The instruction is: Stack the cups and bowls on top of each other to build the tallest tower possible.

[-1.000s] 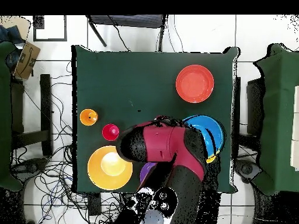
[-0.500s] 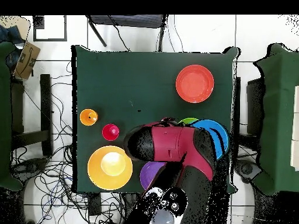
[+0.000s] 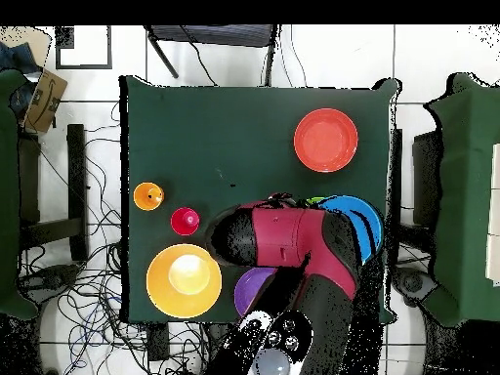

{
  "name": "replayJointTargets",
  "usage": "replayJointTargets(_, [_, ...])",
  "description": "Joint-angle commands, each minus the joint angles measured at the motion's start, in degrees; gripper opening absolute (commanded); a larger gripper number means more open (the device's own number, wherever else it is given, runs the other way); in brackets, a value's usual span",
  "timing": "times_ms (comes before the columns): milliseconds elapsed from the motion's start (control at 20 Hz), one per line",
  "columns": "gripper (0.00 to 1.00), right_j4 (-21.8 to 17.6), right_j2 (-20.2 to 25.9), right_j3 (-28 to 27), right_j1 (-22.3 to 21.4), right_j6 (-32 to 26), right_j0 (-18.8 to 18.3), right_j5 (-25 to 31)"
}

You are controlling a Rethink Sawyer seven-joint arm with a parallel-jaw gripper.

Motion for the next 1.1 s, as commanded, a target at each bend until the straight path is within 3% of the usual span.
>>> replayJointTargets(50, [0.00,1.10,7.82,-3.27,3.85,0.90,-0.54,2.71])
replayJointTargets(700, [0.00,3.03,7.93,-7.63,6.90,2.57,0.13,3.87])
replayJointTargets(1100, [0.00,3.31,7.46,-7.47,8.16,4.14,0.45,0.74])
